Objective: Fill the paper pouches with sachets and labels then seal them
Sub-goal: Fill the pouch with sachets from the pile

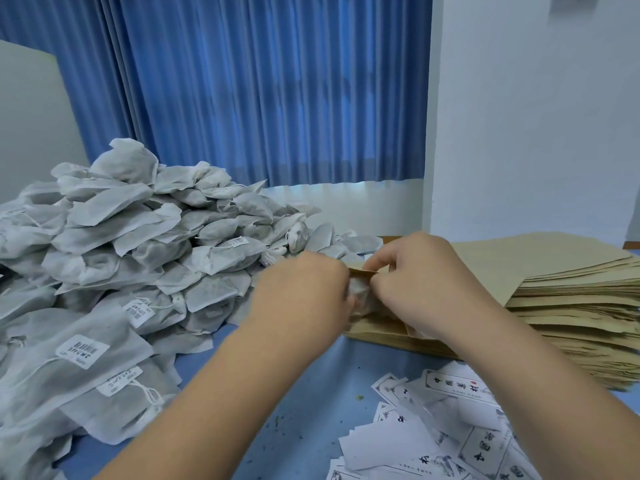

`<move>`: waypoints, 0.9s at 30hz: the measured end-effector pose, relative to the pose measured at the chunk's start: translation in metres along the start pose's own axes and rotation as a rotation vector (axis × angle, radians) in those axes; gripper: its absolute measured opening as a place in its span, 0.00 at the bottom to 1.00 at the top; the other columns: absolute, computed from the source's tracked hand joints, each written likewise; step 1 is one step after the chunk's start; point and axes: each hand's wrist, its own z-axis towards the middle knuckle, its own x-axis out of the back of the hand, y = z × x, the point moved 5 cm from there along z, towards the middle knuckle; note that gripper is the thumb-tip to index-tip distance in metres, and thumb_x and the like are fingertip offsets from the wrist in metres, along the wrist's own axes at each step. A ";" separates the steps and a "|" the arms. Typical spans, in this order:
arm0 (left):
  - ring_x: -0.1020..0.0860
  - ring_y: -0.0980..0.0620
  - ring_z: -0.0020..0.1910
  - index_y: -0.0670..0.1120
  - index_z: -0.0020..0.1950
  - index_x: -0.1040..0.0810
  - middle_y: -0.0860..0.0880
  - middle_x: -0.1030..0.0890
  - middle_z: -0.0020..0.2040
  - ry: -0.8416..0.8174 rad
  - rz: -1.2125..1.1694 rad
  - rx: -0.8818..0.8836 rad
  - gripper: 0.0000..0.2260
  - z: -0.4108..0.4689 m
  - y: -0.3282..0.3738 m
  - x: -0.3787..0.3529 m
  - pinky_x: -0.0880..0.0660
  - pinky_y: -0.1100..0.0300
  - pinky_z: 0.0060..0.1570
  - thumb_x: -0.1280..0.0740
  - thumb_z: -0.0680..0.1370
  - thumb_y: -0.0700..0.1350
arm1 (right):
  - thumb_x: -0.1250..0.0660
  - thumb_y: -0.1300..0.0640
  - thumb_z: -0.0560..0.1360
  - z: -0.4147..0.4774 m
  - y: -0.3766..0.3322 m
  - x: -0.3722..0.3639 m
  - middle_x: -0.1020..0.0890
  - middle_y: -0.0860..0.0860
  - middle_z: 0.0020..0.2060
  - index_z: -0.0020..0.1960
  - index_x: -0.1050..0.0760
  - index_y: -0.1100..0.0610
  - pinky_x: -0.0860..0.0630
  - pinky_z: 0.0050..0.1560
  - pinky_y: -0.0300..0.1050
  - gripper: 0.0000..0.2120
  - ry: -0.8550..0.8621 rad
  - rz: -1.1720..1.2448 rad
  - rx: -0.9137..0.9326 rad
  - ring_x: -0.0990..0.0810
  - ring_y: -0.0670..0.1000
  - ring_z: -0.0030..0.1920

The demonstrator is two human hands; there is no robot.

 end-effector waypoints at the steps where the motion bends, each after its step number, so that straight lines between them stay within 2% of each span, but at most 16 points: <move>1: 0.25 0.45 0.43 0.47 0.37 0.33 0.50 0.28 0.41 -0.005 -0.054 -0.029 0.13 0.000 0.005 -0.004 0.35 0.57 0.34 0.38 0.77 0.53 | 0.35 0.62 0.64 -0.001 -0.001 -0.001 0.20 0.54 0.27 0.39 0.17 0.54 0.24 0.33 0.44 0.09 0.001 -0.013 0.005 0.21 0.53 0.33; 4: 0.26 0.47 0.43 0.49 0.43 0.26 0.51 0.28 0.39 -0.135 -0.322 -0.149 0.04 0.000 0.010 -0.015 0.27 0.55 0.41 0.38 0.77 0.45 | 0.35 0.62 0.64 0.001 0.002 -0.001 0.20 0.56 0.30 0.41 0.18 0.57 0.25 0.30 0.47 0.10 0.025 -0.072 -0.009 0.23 0.55 0.31; 6: 0.29 0.49 0.40 0.46 0.46 0.24 0.52 0.27 0.38 -0.181 -0.404 -0.198 0.06 0.000 0.005 -0.020 0.29 0.56 0.41 0.40 0.76 0.41 | 0.37 0.63 0.64 0.003 0.006 0.001 0.19 0.59 0.33 0.42 0.18 0.59 0.22 0.32 0.49 0.10 0.054 -0.082 -0.027 0.22 0.58 0.31; 9: 0.29 0.48 0.44 0.44 0.48 0.24 0.48 0.24 0.43 -0.272 -0.384 -0.221 0.08 -0.002 0.000 -0.031 0.31 0.57 0.42 0.43 0.76 0.38 | 0.37 0.64 0.66 0.004 0.008 0.000 0.21 0.54 0.29 0.40 0.18 0.55 0.22 0.31 0.46 0.10 0.054 -0.041 -0.045 0.24 0.54 0.25; 12: 0.27 0.44 0.54 0.45 0.55 0.25 0.45 0.25 0.53 -0.415 -0.271 -0.199 0.11 -0.004 -0.001 -0.047 0.28 0.51 0.54 0.44 0.77 0.40 | 0.37 0.63 0.68 0.002 0.008 -0.006 0.23 0.48 0.28 0.40 0.18 0.51 0.28 0.30 0.41 0.11 0.022 -0.006 -0.039 0.25 0.48 0.26; 13: 0.27 0.44 0.55 0.45 0.54 0.25 0.45 0.26 0.54 -0.442 -0.260 -0.187 0.10 -0.004 -0.002 -0.050 0.28 0.50 0.55 0.44 0.78 0.40 | 0.37 0.63 0.68 0.003 0.008 -0.007 0.24 0.47 0.28 0.41 0.18 0.51 0.29 0.30 0.40 0.11 0.018 0.003 -0.037 0.26 0.47 0.27; 15: 0.26 0.44 0.51 0.45 0.47 0.26 0.45 0.24 0.50 -0.458 -0.298 -0.164 0.07 -0.003 -0.006 -0.048 0.26 0.52 0.50 0.44 0.77 0.40 | 0.37 0.62 0.69 0.003 0.010 -0.010 0.25 0.46 0.30 0.43 0.18 0.50 0.31 0.30 0.40 0.12 0.024 0.015 -0.043 0.27 0.46 0.27; 16: 0.26 0.45 0.47 0.45 0.44 0.27 0.46 0.24 0.46 -0.448 -0.326 -0.153 0.06 -0.003 -0.009 -0.044 0.26 0.54 0.46 0.43 0.77 0.40 | 0.37 0.62 0.69 0.004 0.012 -0.011 0.26 0.45 0.30 0.44 0.18 0.49 0.31 0.30 0.40 0.13 0.029 0.021 -0.050 0.27 0.46 0.26; 18: 0.25 0.48 0.42 0.46 0.45 0.24 0.48 0.22 0.41 -0.402 -0.375 -0.131 0.07 -0.002 -0.017 -0.029 0.28 0.57 0.40 0.42 0.77 0.42 | 0.37 0.62 0.69 0.004 0.015 -0.012 0.27 0.44 0.31 0.46 0.19 0.47 0.32 0.29 0.39 0.13 0.031 0.034 -0.065 0.27 0.45 0.26; 20: 0.24 0.51 0.45 0.49 0.50 0.20 0.50 0.19 0.43 -0.328 -0.384 -0.082 0.09 -0.001 -0.032 -0.016 0.25 0.57 0.43 0.40 0.77 0.45 | 0.36 0.61 0.70 0.003 0.017 -0.015 0.26 0.45 0.31 0.47 0.19 0.46 0.33 0.29 0.39 0.13 0.015 0.035 -0.078 0.27 0.46 0.25; 22: 0.23 0.53 0.50 0.54 0.55 0.19 0.55 0.18 0.50 -0.222 -0.360 0.065 0.11 -0.001 -0.058 -0.009 0.24 0.57 0.49 0.38 0.76 0.48 | 0.36 0.61 0.69 0.002 0.017 -0.017 0.25 0.46 0.31 0.46 0.20 0.45 0.31 0.30 0.40 0.13 0.005 0.032 -0.081 0.25 0.47 0.26; 24: 0.22 0.51 0.52 0.54 0.55 0.20 0.54 0.19 0.51 -0.087 -0.265 0.237 0.12 -0.001 -0.092 -0.006 0.25 0.57 0.47 0.38 0.75 0.48 | 0.36 0.61 0.69 0.001 0.016 -0.019 0.24 0.47 0.31 0.44 0.20 0.44 0.28 0.32 0.41 0.13 -0.001 0.024 -0.075 0.24 0.48 0.29; 27: 0.25 0.44 0.55 0.47 0.57 0.22 0.47 0.23 0.55 0.047 0.038 0.413 0.12 0.002 -0.144 -0.006 0.30 0.55 0.44 0.39 0.77 0.48 | 0.36 0.61 0.70 0.001 0.015 -0.022 0.23 0.47 0.31 0.42 0.23 0.42 0.29 0.30 0.42 0.13 -0.016 0.012 -0.074 0.23 0.48 0.30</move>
